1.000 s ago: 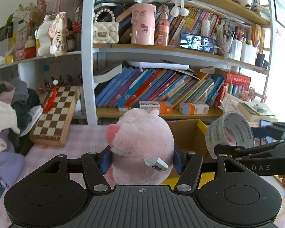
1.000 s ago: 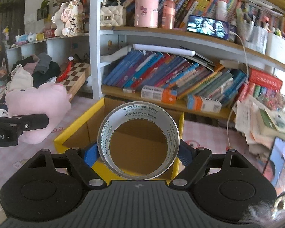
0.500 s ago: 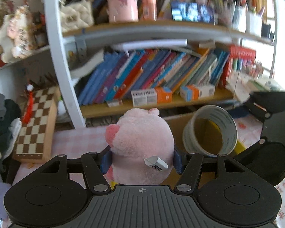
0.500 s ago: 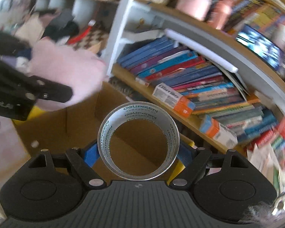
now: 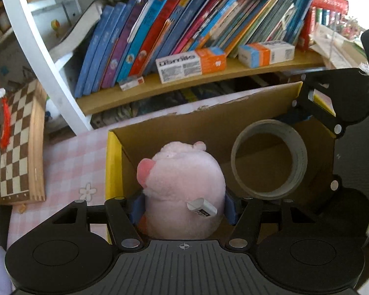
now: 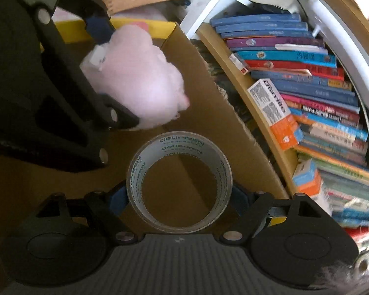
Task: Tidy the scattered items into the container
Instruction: 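Lift the pig with the left tool while the right tool carries the tape over the box, then open the left tool dropping the pig in the box while the right tool releases the tape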
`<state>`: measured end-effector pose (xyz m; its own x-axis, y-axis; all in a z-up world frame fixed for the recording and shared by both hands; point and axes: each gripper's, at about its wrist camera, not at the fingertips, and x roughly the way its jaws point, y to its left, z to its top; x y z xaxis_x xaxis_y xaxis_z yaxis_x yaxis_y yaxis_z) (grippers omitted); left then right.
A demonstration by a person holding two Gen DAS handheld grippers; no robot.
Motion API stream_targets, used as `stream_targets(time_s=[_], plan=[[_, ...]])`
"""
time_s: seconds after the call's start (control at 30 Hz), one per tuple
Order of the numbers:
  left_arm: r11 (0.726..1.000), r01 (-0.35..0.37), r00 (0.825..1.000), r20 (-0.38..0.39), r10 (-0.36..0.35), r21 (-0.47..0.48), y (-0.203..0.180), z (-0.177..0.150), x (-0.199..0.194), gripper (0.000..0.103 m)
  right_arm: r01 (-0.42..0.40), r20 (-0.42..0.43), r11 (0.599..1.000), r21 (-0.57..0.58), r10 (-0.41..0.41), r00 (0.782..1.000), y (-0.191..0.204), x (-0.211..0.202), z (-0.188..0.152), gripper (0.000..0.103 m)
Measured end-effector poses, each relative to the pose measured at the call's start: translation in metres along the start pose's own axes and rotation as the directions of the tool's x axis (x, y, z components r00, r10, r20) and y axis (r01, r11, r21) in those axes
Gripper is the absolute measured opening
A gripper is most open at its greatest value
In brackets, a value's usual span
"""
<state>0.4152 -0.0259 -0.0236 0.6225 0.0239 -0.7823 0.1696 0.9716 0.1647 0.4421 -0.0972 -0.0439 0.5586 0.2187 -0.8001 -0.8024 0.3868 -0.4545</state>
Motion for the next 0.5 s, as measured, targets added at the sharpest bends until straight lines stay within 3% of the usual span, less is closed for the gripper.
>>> stream_targets(time_s=[0.23, 0.4, 0.5], plan=[[0.991, 0.001, 0.998, -0.063, 0.008, 0.131, -0.011, 0.006, 0.017, 0.062, -0.033, -0.067, 0.993, -0.115, 0.025, 0.997, -0.002, 0.019, 0.01, 0.082], [0.989, 0.022, 0.997, -0.078, -0.011, 0.147, -0.012, 0.005, 0.018, 0.062, -0.105, -0.085, 0.983, -0.149, 0.094, 0.992, 0.002, 0.02, 0.008, 0.082], [0.988, 0.037, 0.996, -0.084, -0.024, 0.151, -0.013, 0.004, 0.019, 0.069, -0.119, -0.088, 0.982, -0.148, 0.107, 0.99, 0.003, 0.019, 0.007, 0.082]])
